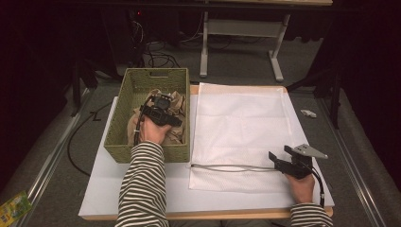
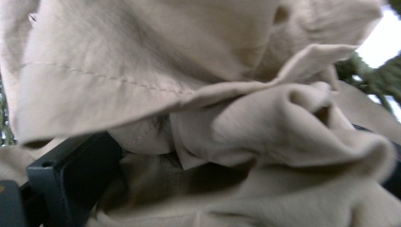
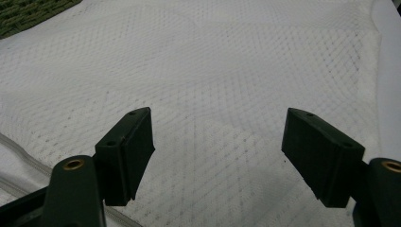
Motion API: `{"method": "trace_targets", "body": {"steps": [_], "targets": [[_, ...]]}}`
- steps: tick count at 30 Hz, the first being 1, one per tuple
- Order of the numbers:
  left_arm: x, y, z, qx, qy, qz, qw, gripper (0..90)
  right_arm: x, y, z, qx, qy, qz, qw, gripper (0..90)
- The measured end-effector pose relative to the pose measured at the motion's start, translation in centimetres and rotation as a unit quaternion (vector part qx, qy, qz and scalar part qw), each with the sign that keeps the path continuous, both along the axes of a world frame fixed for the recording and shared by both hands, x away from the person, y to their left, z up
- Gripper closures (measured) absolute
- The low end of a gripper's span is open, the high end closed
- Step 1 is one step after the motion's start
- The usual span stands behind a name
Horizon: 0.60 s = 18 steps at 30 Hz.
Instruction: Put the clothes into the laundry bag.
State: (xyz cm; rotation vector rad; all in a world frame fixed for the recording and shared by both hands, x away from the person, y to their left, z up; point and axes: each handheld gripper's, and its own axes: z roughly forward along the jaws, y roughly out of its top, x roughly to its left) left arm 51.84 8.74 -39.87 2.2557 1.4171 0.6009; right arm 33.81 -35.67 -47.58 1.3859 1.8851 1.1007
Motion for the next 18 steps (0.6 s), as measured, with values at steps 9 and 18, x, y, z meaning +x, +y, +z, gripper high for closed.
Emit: {"method": "trace_targets", "body": {"steps": [9, 18], "targets": [[1.3, 0.5, -1.8, 0.021, 0.031, 0.004, 0.9993, 0.0, 0.0, 0.0, 0.0, 0.000, 0.002, 0.000, 1.0000, 25.8], [1.4, 0.0, -3.0, 0.045, 0.061, 0.013, 0.9970, 5.3, 0.0, 0.1, 0.0, -0.001, 0.002, -0.001, 1.0000, 25.8]]}}
